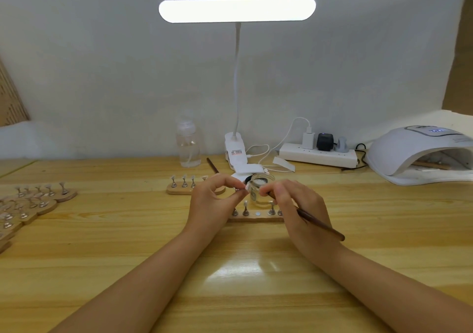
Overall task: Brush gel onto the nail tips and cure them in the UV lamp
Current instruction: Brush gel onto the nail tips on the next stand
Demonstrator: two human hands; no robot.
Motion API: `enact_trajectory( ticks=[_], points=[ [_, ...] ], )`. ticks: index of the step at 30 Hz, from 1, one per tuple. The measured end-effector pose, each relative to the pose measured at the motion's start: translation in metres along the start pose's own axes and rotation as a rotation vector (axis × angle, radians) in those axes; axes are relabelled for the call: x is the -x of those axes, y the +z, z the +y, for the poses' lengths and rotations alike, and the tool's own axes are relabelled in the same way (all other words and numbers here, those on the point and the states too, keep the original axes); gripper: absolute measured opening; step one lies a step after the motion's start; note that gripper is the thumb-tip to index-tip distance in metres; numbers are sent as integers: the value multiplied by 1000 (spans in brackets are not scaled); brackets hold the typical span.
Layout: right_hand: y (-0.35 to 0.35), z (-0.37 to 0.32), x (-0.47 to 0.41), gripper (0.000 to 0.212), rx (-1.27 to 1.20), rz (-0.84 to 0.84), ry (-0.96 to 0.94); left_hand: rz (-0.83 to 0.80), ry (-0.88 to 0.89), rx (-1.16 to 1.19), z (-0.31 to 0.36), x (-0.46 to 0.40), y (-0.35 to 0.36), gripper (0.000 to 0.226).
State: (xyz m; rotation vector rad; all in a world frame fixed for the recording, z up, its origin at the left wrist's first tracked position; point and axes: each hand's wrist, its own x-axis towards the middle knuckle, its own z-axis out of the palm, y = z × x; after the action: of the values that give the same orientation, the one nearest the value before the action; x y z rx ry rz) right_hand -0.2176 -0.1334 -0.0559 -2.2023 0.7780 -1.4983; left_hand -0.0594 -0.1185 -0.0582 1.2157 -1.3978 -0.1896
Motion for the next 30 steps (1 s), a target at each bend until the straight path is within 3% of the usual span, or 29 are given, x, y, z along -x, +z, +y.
enact_trajectory(
  ticks=[4, 10, 14, 18, 22, 30],
  points=[
    [0, 2, 3, 47, -49, -28, -29, 1, -1, -6, -1, 0, 0, 25],
    [0, -2, -1, 35, -22, -36, 33, -12, 21, -22, 0, -1, 0, 25],
    [-1, -2, 2, 41, -119, -46, 36, -14, 19, -28, 2, 0, -1, 26],
    [-2, -3, 0, 35, -49, 6, 22, -27, 20, -34, 3, 0, -1, 24],
    [1, -2, 3, 43, -123, -50, 63, -18, -2, -29, 3, 0, -1, 26],
    [-3, 5, 0, 41, -342, 161, 181, -71, 18, 49, 8, 2, -2, 23]
  ],
)
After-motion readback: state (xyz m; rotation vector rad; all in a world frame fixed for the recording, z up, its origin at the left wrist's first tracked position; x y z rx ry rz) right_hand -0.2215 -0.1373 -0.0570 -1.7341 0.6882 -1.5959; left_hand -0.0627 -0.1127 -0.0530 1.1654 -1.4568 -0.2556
